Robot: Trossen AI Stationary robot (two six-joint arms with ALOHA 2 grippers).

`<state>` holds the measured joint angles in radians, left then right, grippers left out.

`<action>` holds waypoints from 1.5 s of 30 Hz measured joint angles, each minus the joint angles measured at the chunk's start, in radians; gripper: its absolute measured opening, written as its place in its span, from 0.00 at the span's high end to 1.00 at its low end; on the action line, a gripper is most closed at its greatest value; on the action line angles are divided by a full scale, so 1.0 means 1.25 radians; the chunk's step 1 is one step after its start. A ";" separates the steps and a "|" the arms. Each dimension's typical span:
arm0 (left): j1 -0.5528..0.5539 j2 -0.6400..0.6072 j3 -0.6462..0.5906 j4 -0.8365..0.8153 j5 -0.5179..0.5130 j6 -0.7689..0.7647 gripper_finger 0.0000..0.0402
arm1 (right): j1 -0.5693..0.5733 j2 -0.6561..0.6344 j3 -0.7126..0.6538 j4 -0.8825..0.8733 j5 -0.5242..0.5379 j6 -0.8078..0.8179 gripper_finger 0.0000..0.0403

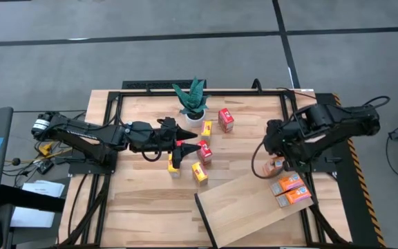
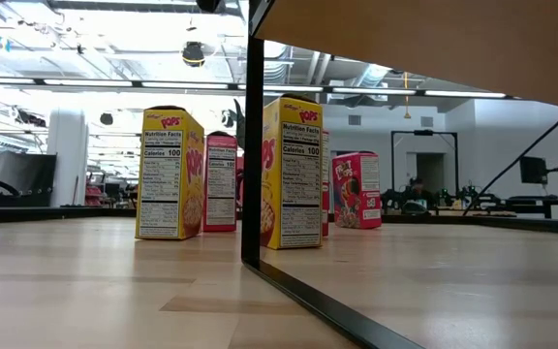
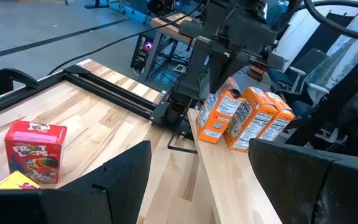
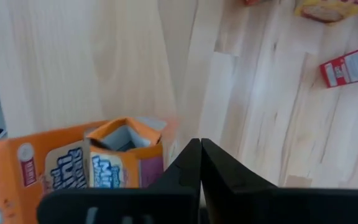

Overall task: Stack cereal on shelf
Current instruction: Put the orange cereal box on the shelf aligned with the other orange cereal boxes

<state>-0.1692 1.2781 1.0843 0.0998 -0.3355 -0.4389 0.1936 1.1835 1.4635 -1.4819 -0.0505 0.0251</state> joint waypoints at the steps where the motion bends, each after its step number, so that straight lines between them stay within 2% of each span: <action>1: 0.000 0.000 0.000 0.000 0.000 0.000 0.35 | -0.007 0.000 0.000 0.004 0.000 -0.004 0.94; 6: 0.000 0.000 0.000 -0.005 0.000 0.000 0.35 | -0.031 0.010 0.000 0.001 0.000 -0.027 0.97; 15: 0.000 0.000 0.000 -0.012 0.000 0.000 0.35 | -0.035 0.066 0.000 -0.020 -0.002 -0.060 0.92; 23: 0.000 0.000 0.000 -0.019 0.000 0.000 0.35 | -0.035 0.080 0.001 -0.047 -0.006 -0.065 0.97; 32: 0.000 0.000 0.000 -0.023 0.000 -0.001 0.35 | -0.034 0.079 0.000 -0.047 -0.045 -0.062 0.93; 40: 0.000 0.000 0.000 -0.029 0.006 -0.001 0.35 | -0.032 0.079 0.000 -0.047 -0.113 -0.062 0.97; 45: 0.000 0.000 0.000 -0.029 0.011 0.000 0.35 | -0.003 0.079 0.000 -0.047 -0.117 -0.061 0.94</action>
<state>-0.1696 1.2777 1.0843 0.0631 -0.3218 -0.4394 0.1897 1.2827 1.4635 -1.5402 -0.1970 -0.0514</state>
